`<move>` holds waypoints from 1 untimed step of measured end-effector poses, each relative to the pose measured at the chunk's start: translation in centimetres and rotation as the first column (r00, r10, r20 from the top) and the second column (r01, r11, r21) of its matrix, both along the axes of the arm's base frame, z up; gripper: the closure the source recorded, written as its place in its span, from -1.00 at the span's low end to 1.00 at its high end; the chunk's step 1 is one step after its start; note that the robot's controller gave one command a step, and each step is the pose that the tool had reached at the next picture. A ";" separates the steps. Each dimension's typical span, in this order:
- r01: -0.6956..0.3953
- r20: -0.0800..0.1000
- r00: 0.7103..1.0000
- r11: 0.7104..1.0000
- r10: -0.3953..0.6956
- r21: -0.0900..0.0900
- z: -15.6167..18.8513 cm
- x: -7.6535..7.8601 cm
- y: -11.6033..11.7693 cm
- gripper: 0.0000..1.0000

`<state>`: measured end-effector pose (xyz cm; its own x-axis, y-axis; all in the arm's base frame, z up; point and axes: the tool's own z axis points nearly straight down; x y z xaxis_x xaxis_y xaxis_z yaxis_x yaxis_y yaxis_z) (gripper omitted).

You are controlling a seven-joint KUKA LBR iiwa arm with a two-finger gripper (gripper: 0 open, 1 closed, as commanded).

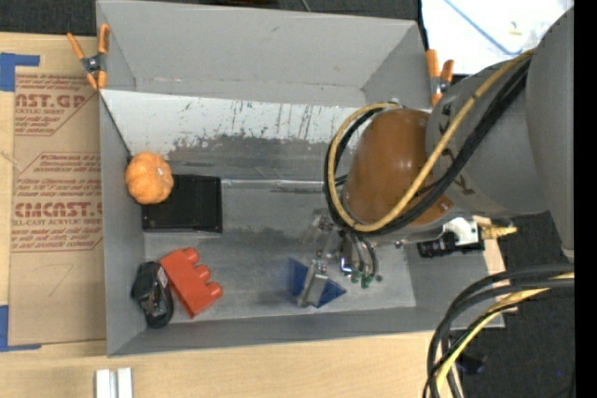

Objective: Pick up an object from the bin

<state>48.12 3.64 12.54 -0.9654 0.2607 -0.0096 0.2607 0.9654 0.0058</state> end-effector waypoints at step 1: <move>0.101 -0.005 0.995 0.995 -0.101 0.000 -2.6 0.4 -4.0 -1.00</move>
Offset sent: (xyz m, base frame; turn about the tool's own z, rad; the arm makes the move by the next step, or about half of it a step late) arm -0.0015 -0.0411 -0.0554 0.2917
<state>48.52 -0.33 9.91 -0.9341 0.3571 -0.0051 0.3571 0.9341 0.0051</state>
